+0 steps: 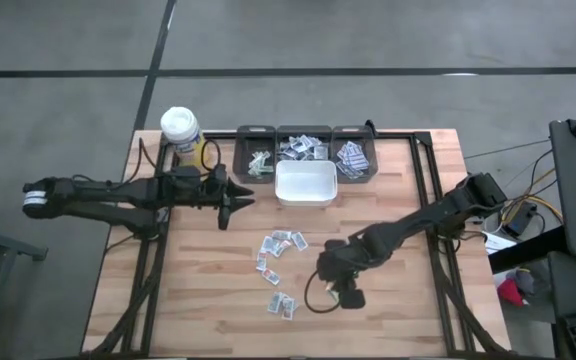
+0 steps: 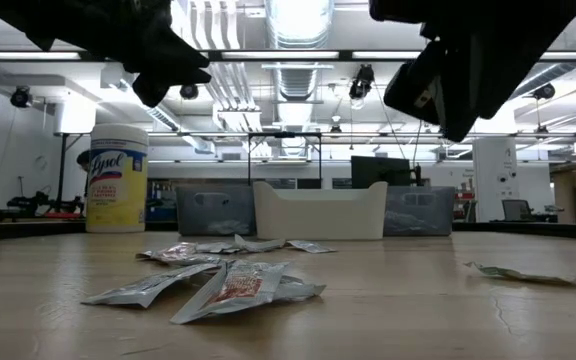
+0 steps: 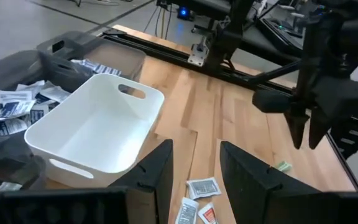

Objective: Pick & Place First Aid Supplies
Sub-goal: Put the green bandage pack into the left black bin

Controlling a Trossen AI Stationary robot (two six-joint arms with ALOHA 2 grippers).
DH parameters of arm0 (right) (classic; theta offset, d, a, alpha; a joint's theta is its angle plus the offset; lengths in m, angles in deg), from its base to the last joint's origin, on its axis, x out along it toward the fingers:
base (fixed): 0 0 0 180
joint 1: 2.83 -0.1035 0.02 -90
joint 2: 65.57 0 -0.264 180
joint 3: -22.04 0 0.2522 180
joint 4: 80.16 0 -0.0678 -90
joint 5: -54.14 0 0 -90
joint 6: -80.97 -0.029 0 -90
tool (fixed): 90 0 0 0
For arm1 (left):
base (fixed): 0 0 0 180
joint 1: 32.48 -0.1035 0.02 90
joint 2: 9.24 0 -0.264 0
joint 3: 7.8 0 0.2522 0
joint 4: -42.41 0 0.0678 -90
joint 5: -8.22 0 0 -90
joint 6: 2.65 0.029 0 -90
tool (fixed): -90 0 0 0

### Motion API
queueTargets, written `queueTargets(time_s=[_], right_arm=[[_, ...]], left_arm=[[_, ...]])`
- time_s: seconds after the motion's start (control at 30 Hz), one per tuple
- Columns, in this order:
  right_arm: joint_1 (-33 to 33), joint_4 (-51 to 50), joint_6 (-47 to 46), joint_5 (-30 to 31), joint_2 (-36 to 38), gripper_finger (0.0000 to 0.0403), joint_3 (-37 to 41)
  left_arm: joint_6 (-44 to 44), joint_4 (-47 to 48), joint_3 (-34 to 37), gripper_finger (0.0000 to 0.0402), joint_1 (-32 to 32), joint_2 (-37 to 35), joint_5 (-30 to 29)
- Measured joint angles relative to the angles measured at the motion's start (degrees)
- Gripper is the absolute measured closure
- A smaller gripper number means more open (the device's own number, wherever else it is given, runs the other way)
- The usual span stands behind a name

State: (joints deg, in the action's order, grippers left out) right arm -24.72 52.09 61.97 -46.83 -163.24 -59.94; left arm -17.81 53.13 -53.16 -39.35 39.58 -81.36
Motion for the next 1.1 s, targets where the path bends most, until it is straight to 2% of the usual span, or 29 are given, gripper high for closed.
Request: queueTargets(time_s=[0.13,0.33,0.7,0.9,1.1], right_arm=[[0.0,4.8,-0.4,0.2,0.0,0.0287,2.5],[0.0,6.4,-1.0,0.2,-2.7,0.0283,3.8],[0.0,1.8,-1.6,0.5,-12.3,0.0276,-1.1],[0.0,0.6,-1.6,0.6,-13.0,0.0287,-1.9],[0.1,-2.3,-1.5,3.8,-12.9,0.0303,-1.9]], left_arm=[[-0.7,0.0,0.0,0.0275,0.0,0.0,-0.4],[-1.3,-0.1,0.0,0.0275,0.0,0.0,-0.5],[-1.5,-0.4,0.0,0.0275,0.0,0.7,-0.5],[-1.5,-0.5,0.0,0.0275,0.0,0.7,-0.5],[-1.5,-0.5,0.0,0.0275,0.0,0.9,-0.5]])
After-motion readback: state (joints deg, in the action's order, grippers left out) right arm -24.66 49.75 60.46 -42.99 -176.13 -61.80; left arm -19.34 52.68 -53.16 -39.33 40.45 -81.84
